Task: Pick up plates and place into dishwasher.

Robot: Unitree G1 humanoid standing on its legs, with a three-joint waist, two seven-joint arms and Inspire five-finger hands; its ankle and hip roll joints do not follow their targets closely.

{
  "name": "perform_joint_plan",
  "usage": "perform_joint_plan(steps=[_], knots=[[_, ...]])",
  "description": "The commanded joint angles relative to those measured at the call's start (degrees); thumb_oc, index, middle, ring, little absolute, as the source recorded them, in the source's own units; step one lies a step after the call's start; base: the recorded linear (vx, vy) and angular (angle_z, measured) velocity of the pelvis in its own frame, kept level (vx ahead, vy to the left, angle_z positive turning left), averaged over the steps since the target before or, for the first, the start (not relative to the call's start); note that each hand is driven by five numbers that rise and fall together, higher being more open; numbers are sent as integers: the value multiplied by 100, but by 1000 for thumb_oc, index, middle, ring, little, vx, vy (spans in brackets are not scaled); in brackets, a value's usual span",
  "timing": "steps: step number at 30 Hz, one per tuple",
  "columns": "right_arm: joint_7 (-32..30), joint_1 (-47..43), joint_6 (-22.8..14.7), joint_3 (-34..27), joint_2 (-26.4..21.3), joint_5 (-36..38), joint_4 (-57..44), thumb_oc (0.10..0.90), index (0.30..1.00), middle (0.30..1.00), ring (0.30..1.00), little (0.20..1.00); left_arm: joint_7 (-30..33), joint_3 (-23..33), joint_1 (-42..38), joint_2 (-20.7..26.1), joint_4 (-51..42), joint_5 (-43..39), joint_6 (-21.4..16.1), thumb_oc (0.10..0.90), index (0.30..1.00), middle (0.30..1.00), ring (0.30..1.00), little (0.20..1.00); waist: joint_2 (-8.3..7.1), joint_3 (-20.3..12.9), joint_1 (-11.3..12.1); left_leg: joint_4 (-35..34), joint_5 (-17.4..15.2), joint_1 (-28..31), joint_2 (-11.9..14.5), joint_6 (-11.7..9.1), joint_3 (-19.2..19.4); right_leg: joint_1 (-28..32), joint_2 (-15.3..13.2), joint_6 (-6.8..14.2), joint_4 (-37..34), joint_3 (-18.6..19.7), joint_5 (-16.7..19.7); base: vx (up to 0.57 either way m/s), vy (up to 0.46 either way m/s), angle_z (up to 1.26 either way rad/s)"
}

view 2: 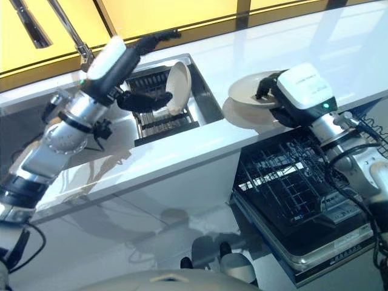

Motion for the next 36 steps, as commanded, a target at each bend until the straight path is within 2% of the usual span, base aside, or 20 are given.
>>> perform_joint_plan(steps=[1, 2, 3, 6, 7, 10, 12, 18, 28, 30, 36], knots=[[-763, -38, 26, -1083, -298, 176, -382, 100, 300, 300, 300, 200, 499, 582, -231, 138, -144, -7, -257, 800, 900, 900, 900, 900, -148, -631, -19, 150, -519, -56, -193, 105, -169, -130, 269, 461, 622, -101, -654, 0, 0, 0], [-763, -38, 26, -1083, -298, 176, -382, 100, 300, 300, 300, 200, 499, 582, -231, 138, -144, -7, -257, 800, 900, 900, 900, 900, -148, -631, -19, 150, -519, -56, -193, 105, -169, -130, 269, 461, 622, -101, -654, 0, 0, 0], [-864, 320, 17, -1401, -299, 165, -448, 100, 300, 300, 300, 200, 535, 634, -152, 138, -73, -24, -227, 800, 900, 900, 900, 900, -159, -630, -74, 149, -516, -62, -191, 107, -117, -152, 267, 475, 622, -85, -633, 0, 0, 0], [-891, 444, 26, -1529, -308, 150, -484, 100, 300, 300, 300, 200, 542, 650, -142, 149, -42, -35, -197, 800, 900, 900, 900, 900, -162, -630, -96, 140, -514, -61, -191, 106, -98, -161, 270, 483, 619, -74, -624, 0, 0, 0], [-1028, 938, 19, -2039, -346, 146, -568, 100, 300, 300, 300, 200, 649, 720, -63, 156, 85, -50, -160, 800, 900, 900, 900, 900, -176, -632, -215, 109, -504, -48, -190, 111, -31, -192, 283, 503, 626, -23, -595, 0, 0, 0], [-1143, 1241, 25, -2319, -328, 123, -593, 100, 300, 300, 300, 200, 740, 758, -25, 147, 174, -20, -223, 800, 900, 900, 900, 900, -180, -640, -270, 103, -505, -47, -185, 112, 17, -216, 288, 515, 640, 7, -588, 4, 8, -6], [-1280, 1819, -12, -2838, -211, 143, -681, 100, 300, 300, 300, 200, 814, 852, 92, 97, 235, -29, -275, 800, 900, 900, 900, 900, -181, -649, -387, 77, -505, -27, -173, 108, 99, -254, 296, 545, 660, 56, -563, 16, 16, -12], [-1287, 2533, -211, -3418, 74, 224, -612, 100, 300, 300, 300, 200, 972, 947, 123, -49, 440, -97, -268, 800, 900, 900, 900, 900, -159, -683, -628, 64, -518, -11, -142, 98, 301, -312, 295, 581, 653, 138, -522, 6, 10, -13], [-986, 2943, -299, -3581, 423, 682, -490, 100, 300, 300, 300, 200, 988, 811, -62, -313, 682, -258, -126, 800, 900, 900, 900, 900, -140, -674, -882, 87, -542, -2, -111, 106, 575, -409, 300, 613, 689, 224, -469, -7, 1, -12], [-775, 2976, -390, -3534, 573, 818, -470, 100, 300, 300, 300, 200, 939, 831, -80, -349, 676, -363, -56, 800, 900, 900, 900, 900, -131, -675, -916, 103, -550, -12, -96, 99, 644, -428, 291, 624, 695, 234, -459, -5, -4, -2], [408, 2898, -476, -3190, 1077, 2186, -502, 100, 300, 300, 300, 200, 840, 954, 189, -516, 595, -395, -191, 800, 900, 900, 900, 900, -124, -658, -929, 139, -552, -13, -68, 87, 746, -450, 283, 635, 700, 214, -424, -1, -3, -2]])
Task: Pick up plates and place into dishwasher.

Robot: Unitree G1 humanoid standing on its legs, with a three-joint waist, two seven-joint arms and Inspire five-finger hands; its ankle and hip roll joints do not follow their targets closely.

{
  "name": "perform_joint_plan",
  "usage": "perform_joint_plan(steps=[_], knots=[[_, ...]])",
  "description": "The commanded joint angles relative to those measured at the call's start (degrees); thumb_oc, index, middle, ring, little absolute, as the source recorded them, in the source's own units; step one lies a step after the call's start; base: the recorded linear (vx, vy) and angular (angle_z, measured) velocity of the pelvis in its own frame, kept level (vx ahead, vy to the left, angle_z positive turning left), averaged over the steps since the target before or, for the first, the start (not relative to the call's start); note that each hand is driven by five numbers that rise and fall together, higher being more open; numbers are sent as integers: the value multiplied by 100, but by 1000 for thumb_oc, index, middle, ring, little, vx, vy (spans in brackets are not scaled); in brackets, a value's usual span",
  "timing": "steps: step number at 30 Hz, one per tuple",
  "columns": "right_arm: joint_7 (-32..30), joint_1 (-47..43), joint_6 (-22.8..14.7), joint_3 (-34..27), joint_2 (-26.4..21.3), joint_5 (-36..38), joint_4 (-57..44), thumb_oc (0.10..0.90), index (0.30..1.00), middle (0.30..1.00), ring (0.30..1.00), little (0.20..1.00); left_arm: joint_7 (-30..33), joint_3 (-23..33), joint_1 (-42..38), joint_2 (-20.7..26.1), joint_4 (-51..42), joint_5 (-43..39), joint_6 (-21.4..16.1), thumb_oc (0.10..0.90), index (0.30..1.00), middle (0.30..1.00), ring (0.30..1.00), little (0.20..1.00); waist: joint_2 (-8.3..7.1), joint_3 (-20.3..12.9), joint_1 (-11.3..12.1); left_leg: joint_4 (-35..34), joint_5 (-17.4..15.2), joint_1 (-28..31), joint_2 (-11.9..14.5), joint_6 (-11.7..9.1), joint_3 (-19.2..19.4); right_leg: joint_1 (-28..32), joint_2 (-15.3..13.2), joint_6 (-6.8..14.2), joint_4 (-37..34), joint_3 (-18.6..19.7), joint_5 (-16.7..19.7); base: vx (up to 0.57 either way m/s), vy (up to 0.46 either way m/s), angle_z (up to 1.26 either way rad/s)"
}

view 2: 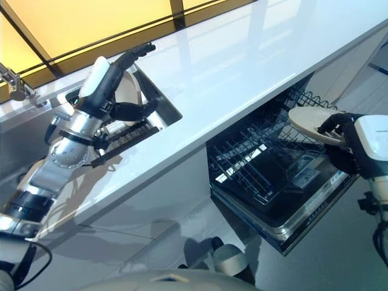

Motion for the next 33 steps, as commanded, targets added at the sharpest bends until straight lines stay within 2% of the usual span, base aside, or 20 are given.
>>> perform_joint_plan(steps=[1, 3, 5, 6, 9, 15, 22, 33], knots=[[250, -528, -193, -293, -122, 1226, -118, 100, 300, 300, 300, 200, 292, 540, -318, -70, 111, -374, -347, 800, 900, 900, 900, 900, -46, -660, 149, 148, -439, -109, -106, 110, 133, -318, 231, 613, 670, -289, -418, 0, 0, 0], [734, -599, -69, -116, 65, 1833, -135, 100, 300, 300, 300, 200, 239, 579, -233, -98, -18, -308, -346, 800, 900, 900, 900, 900, -40, -651, 168, 141, -431, -110, -98, 107, 149, -319, 231, 605, 658, -300, -404, 0, 0, 0], [782, -615, -51, -85, 89, 1919, -136, 100, 300, 300, 300, 200, 239, 580, -223, -96, -31, -305, -348, 800, 900, 900, 900, 900, -40, -649, 170, 142, -430, -112, -96, 107, 151, -320, 230, 604, 658, -305, -401, 0, 0, 0], [1195, -772, 40, 174, 264, 2347, -74, 100, 300, 300, 300, 200, 145, 532, -252, -92, -78, -327, -273, 800, 900, 900, 900, 900, -30, -638, 197, 154, -434, -122, -89, 110, 160, -332, 218, 595, 657, -336, -397, 0, 0, 0], [1553, -935, 191, 464, 398, 2708, 24, 100, 300, 300, 300, 200, 147, 507, -267, -85, -120, -358, -227, 800, 900, 900, 900, 900, -26, -624, 236, 202, -450, -139, -83, 108, 167, -334, 199, 584, 662, -377, -400, 0, 0, 0], [1888, -1231, 444, 1029, 637, 3100, 398, 100, 300, 300, 300, 200, 193, 369, -253, -128, -177, -278, -234, 800, 900, 900, 900, 900, -35, -619, 334, 231, -455, -139, -67, 96, 171, -297, 171, 568, 633, -446, -395, 2, 1, 1], [2004, -1527, 620, 1526, 888, 3501, 809, 100, 300, 300, 300, 200, 247, 167, -423, -153, -283, -249, -125, 800, 900, 900, 900, 900, -39, -632, 419, 253, -472, -144, -43, 90, 152, -274, 145, 550, 617, -517, -402, 0, 2, 2], [1611, -1808, 735, 2051, 1389, 3638, 1544, 100, 300, 300, 300, 200, 307, 2, -489, -291, -464, -349, 92, 800, 900, 900, 900, 900, -23, -645, 531, 298, -505, -118, -18, 94, 139, -211, 102, 534, 587, -579, -405, 12, 4, 5]])
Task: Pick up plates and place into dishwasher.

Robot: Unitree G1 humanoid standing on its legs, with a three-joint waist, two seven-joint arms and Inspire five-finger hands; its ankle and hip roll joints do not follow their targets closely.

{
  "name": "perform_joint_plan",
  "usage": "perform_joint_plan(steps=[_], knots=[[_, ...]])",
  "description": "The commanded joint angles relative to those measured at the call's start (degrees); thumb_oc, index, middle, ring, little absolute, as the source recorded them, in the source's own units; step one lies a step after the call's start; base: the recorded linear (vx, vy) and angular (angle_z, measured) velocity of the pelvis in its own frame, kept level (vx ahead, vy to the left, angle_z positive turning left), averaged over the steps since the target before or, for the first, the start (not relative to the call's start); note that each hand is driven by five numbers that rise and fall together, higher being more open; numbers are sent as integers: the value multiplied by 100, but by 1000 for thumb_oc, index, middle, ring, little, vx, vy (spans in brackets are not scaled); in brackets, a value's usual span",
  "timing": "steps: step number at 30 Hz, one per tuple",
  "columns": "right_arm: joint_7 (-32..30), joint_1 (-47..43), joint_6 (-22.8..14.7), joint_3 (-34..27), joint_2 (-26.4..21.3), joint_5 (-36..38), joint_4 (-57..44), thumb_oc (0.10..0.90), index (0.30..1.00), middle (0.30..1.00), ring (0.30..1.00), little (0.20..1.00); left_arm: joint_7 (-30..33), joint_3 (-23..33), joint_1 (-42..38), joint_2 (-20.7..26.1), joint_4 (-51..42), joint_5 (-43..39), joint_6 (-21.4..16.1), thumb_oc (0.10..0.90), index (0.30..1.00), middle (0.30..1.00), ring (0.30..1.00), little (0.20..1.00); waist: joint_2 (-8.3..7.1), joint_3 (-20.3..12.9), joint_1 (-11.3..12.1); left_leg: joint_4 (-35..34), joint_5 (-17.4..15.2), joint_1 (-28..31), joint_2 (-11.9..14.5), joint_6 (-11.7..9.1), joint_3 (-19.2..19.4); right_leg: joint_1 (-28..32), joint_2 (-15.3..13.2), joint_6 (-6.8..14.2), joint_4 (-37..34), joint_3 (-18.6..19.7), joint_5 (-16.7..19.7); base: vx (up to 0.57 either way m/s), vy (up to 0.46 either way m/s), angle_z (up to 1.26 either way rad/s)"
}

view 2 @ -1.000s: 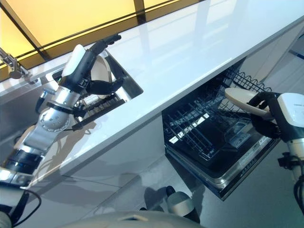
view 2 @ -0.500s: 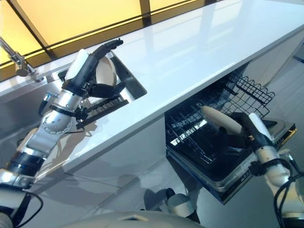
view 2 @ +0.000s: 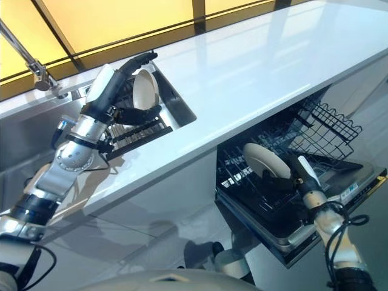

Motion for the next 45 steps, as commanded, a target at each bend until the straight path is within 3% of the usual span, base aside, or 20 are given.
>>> perform_joint_plan(steps=[1, 6, 13, 20, 30, 38, 39, 40, 41, 42, 45], knots=[[-443, -727, -372, -135, -227, 467, -42, 100, 300, 300, 300, 200, 370, 24, -641, -51, -417, -353, -182, 800, 900, 900, 900, 900, 41, -528, 101, 297, -511, -126, -27, 94, 243, -301, 138, 564, 604, -365, -427, 0, 0, 0], [-543, -908, -206, 24, -147, 713, 274, 100, 300, 300, 300, 200, 373, -127, -796, -45, -465, -407, -179, 800, 900, 900, 900, 900, 68, -535, 163, 311, -520, -130, -34, 94, 213, -277, 127, 554, 595, -385, -431, 0, 0, 0], [-657, -1434, 396, 432, 61, 1303, 917, 100, 300, 300, 300, 200, 391, -412, -1093, -86, -531, -479, -121, 800, 900, 900, 900, 900, 112, -536, 357, 289, -528, -104, -58, 95, 109, -199, 95, 533, 552, -435, -440, -10, -3, 5], [-805, -1921, 698, 687, 85, 1724, 1631, 100, 300, 300, 300, 200, 382, -586, -1294, -25, -552, -630, -99, 800, 900, 900, 900, 900, 140, -561, 528, 243, -520, -84, -60, 93, 52, -144, 80, 510, 511, -484, -444, -14, -4, 5], [-834, -2571, 1071, 1005, 3, 1595, 2028, 100, 300, 300, 300, 200, 397, -765, -1561, -42, -518, -785, -20, 800, 900, 900, 900, 900, 151, -548, 666, 229, -505, -80, -55, 77, -25, -94, 73, 479, 504, -522, -471, -20, -11, 7], [-811, -2963, 1102, 1192, -7, 1584, 2221, 100, 300, 300, 300, 200, 330, -838, -1669, -60, -400, -832, -34, 800, 900, 900, 900, 900, 155, -543, 731, 239, -508, -70, -43, 73, -54, -55, 81, 449, 499, -527, -498, 0, 0, 0], [-835, -2980, 1100, 1210, 4, 1566, 2201, 229, 411, 411, 411, 329, 330, -846, -1682, -65, -397, -829, -25, 800, 900, 900, 900, 900, 154, -539, 733, 242, -507, -74, -42, 73, -57, -54, 81, 448, 497, -528, -498, 0, 0, 0], [-862, -2989, 1109, 1220, 11, 1496, 2181, 556, 691, 691, 691, 656, 328, -845, -1687, -66, -392, -830, -24, 800, 900, 900, 900, 900, 154, -537, 733, 245, -508, -76, -40, 72, -58, -56, 80, 448, 498, -527, -500, 0, 0, 0], [-866, -2989, 1111, 1221, 11, 1487, 2178, 723, 834, 834, 834, 823, 328, -845, -1687, -66, -390, -831, -25, 800, 900, 900, 900, 900, 154, -537, 732, 245, -508, -77, -39, 71, -57, -57, 80, 448, 499, -527, -500, 0, 0, 0], [-891, -3012, 1094, 1250, 7, 1390, 2128, 800, 900, 900, 900, 900, 336, -840, -1674, -90, -378, -799, -39, 800, 900, 900, 900, 900, 151, -525, 731, 244, -502, -74, -37, 67, -60, -51, 83, 443, 490, -522, -495, 0, 0, 0], [-1027, -2996, 1045, 1290, -12, 1223, 1998, 800, 900, 900, 900, 900, 342, -836, -1675, -81, -384, -804, -18, 800, 900, 900, 900, 900, 147, -515, 721, 241, -495, -70, -35, 67, -60, -50, 83, 441, 489, -524, -495, 0, 0, 0]])
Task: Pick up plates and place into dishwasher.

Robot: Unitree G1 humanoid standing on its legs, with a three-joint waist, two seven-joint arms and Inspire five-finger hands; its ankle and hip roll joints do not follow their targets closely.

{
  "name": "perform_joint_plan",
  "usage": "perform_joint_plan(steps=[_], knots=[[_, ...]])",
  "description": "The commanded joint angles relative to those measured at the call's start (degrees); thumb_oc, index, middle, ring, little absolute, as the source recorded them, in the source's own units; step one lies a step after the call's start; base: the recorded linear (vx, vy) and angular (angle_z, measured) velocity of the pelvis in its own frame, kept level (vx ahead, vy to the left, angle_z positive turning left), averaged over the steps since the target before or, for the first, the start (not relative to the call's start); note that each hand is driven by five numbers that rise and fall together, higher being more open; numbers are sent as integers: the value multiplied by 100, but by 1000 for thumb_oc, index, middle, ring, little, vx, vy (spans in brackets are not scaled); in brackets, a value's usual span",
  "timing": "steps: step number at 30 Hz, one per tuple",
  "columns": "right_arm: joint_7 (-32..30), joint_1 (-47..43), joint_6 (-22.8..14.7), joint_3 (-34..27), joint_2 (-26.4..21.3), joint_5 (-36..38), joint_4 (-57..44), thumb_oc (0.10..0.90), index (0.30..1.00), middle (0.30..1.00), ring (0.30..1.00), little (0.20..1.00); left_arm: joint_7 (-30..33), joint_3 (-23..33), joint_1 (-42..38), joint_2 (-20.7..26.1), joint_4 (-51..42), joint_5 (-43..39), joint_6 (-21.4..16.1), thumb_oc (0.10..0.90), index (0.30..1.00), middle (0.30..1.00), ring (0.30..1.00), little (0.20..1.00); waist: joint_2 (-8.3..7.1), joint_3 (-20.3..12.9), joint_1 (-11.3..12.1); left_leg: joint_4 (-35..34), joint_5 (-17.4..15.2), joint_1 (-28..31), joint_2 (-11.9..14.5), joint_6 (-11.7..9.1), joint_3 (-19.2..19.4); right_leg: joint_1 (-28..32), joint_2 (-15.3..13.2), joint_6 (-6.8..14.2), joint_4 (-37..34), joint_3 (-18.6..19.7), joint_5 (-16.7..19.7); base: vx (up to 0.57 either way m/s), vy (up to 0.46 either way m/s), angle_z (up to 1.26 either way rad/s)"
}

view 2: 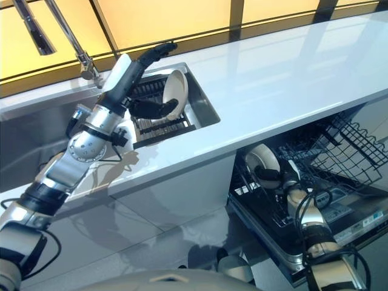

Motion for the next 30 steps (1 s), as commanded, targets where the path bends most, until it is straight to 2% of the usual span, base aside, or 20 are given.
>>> perform_joint_plan(steps=[1, 16, 25, 30], knots=[[-218, -809, -498, 26, -310, -238, -235, 800, 900, 900, 900, 900, 317, -101, -967, -89, -129, -364, -251, 800, 900, 900, 900, 900, 130, -502, 166, 245, -611, -122, -2, 43, 294, -247, 149, 446, 497, -189, -493, 0, 0, 0], [-338, -213, -697, -149, -511, -1168, -1047, 800, 900, 900, 900, 900, 382, 82, -784, -132, -74, -198, -378, 800, 900, 900, 900, 900, 109, -454, -16, 232, -611, -111, -15, 69, 374, -311, 150, 487, 521, -83, -470, 0, 0, 0], [-228, 205, -714, -445, -523, -1237, -1571, 800, 900, 900, 900, 900, 359, 236, -599, -141, -116, -84, -387, 800, 900, 900, 900, 900, 108, -442, -117, 212, -610, -99, -17, 76, 419, -350, 153, 515, 552, -49, -469, 0, 0, 0], [-370, 682, -829, -782, -548, -1534, -2201, 800, 900, 900, 900, 900, 384, 405, -396, -119, -145, 7, -415, 800, 900, 900, 900, 900, 101, -418, -237, 194, -598, -93, -26, 94, 470, -397, 166, 540, 582, 0, -459, 5, 6, -2]])
